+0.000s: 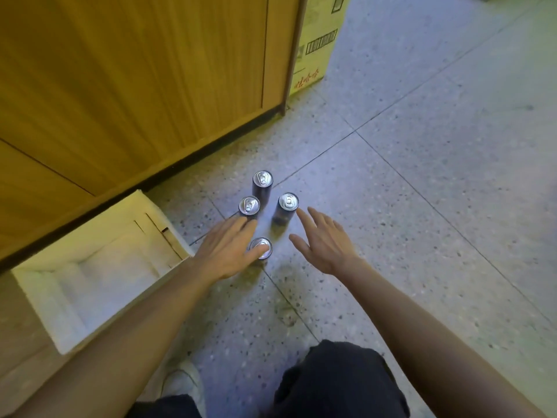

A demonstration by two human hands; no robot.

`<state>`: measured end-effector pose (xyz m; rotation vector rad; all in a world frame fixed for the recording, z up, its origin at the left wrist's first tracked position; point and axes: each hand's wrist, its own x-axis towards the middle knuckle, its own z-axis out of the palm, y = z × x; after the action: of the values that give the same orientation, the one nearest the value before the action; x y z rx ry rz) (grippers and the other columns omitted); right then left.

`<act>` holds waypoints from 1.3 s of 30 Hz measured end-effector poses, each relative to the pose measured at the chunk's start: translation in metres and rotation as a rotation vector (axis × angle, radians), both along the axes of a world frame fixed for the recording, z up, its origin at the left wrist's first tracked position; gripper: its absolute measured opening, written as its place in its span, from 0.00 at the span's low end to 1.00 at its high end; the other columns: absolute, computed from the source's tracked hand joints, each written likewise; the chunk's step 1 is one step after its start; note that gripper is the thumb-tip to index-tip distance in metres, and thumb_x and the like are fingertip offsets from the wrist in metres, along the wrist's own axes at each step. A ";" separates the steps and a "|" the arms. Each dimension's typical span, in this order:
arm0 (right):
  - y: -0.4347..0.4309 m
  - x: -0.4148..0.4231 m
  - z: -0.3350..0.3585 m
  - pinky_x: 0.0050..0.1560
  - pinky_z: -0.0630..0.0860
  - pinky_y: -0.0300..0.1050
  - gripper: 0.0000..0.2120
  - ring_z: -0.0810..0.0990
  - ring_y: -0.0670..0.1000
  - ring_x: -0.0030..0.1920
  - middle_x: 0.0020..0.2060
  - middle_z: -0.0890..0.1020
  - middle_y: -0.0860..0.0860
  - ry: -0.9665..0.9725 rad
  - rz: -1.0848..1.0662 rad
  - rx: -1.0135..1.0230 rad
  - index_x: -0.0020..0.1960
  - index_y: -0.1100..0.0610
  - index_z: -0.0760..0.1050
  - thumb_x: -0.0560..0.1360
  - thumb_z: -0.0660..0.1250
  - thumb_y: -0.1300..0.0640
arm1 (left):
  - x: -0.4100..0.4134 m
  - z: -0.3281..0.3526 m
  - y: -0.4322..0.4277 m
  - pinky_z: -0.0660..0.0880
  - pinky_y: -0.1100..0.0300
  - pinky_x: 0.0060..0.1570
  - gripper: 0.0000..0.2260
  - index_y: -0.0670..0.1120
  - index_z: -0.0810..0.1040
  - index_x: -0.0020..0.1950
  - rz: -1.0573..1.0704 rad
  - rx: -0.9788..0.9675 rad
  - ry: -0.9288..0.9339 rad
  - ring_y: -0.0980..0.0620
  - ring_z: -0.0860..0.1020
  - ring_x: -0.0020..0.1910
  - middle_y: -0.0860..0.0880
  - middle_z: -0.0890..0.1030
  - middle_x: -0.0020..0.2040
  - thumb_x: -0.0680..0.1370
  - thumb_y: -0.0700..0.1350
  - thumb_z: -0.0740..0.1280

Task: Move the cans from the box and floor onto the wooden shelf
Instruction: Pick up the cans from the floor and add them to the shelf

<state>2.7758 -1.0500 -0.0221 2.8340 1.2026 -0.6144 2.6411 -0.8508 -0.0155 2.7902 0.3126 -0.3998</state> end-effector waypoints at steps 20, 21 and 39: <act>0.029 0.034 -0.110 0.58 0.74 0.58 0.33 0.74 0.62 0.65 0.70 0.72 0.57 0.054 -0.211 0.214 0.75 0.54 0.58 0.79 0.56 0.34 | -0.010 -0.113 -0.016 0.75 0.53 0.48 0.25 0.52 0.71 0.57 0.149 -0.160 -0.191 0.49 0.76 0.50 0.52 0.78 0.52 0.69 0.68 0.67; 0.034 0.035 -0.112 0.58 0.74 0.58 0.32 0.75 0.62 0.64 0.68 0.74 0.57 0.080 -0.258 0.258 0.74 0.53 0.60 0.78 0.58 0.33 | -0.011 -0.115 -0.017 0.75 0.53 0.47 0.24 0.52 0.71 0.56 0.160 -0.173 -0.204 0.49 0.76 0.49 0.53 0.78 0.51 0.70 0.67 0.67; 0.036 0.023 -0.071 0.53 0.79 0.51 0.27 0.80 0.48 0.52 0.52 0.78 0.42 0.234 -0.450 0.672 0.64 0.49 0.70 0.72 0.69 0.37 | -0.005 -0.068 -0.017 0.76 0.53 0.43 0.20 0.51 0.74 0.54 0.354 -0.398 -0.344 0.50 0.78 0.44 0.52 0.80 0.48 0.68 0.56 0.75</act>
<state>2.7985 -1.0143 -0.0926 3.7534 0.9164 -0.6629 2.6365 -0.8677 -0.0835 2.2973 0.5619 0.0956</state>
